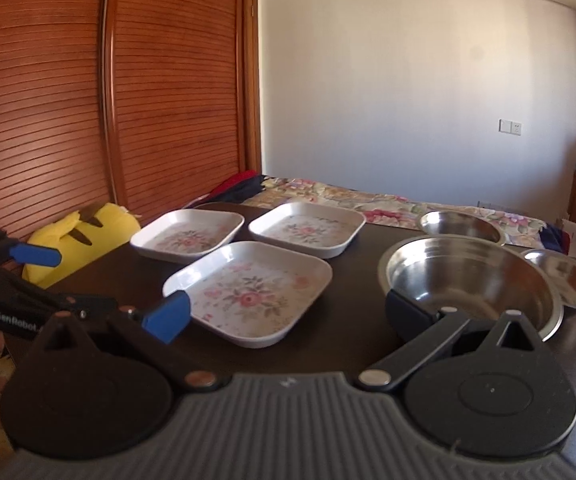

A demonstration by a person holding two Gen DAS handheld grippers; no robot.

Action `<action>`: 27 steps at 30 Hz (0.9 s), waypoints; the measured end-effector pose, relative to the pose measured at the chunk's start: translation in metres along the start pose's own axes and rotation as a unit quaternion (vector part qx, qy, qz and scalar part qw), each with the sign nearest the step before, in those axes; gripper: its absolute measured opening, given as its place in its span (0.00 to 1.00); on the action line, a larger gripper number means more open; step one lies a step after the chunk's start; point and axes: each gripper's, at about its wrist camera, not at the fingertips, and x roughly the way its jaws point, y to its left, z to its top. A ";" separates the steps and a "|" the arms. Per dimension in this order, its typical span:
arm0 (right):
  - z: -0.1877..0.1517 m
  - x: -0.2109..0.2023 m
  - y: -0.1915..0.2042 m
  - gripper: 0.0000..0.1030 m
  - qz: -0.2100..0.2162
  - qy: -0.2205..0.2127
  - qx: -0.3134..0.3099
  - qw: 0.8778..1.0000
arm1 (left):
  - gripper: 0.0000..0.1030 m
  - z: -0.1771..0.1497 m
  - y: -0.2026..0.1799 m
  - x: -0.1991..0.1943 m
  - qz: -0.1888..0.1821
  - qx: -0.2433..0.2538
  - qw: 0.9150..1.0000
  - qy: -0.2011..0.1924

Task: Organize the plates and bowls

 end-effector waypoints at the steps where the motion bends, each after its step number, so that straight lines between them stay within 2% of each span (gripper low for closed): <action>1: 0.000 0.003 0.000 1.00 0.007 0.005 0.003 1.000 | 1.00 0.001 0.004 0.003 0.002 -0.003 1.000 -0.001; 5: 0.000 0.015 0.002 0.99 0.030 0.019 0.007 0.999 | 1.00 0.005 0.018 0.011 -0.018 -0.015 1.000 -0.005; 7: 0.000 0.020 0.004 0.87 0.036 0.025 0.003 0.999 | 1.00 0.008 0.022 0.017 -0.029 -0.020 0.999 -0.006; 8: 0.000 0.023 0.003 0.86 0.037 0.030 0.004 0.999 | 0.99 0.009 0.023 0.020 -0.037 -0.021 0.999 -0.006; 11: 0.001 0.033 0.001 0.84 0.042 0.039 0.014 0.998 | 0.86 0.013 0.026 0.030 -0.058 -0.024 0.998 0.001; 17: -0.001 0.051 0.000 0.65 0.044 0.057 0.015 0.997 | 0.65 0.019 0.025 0.048 -0.076 -0.025 0.997 0.005; 19: -0.001 0.055 -0.002 0.55 0.041 0.062 0.020 0.997 | 0.63 0.022 0.024 0.055 -0.084 -0.027 0.996 0.008; 27: -0.004 0.066 -0.008 0.46 0.018 0.075 0.020 0.997 | 0.55 0.028 0.021 0.078 -0.115 -0.027 0.993 0.022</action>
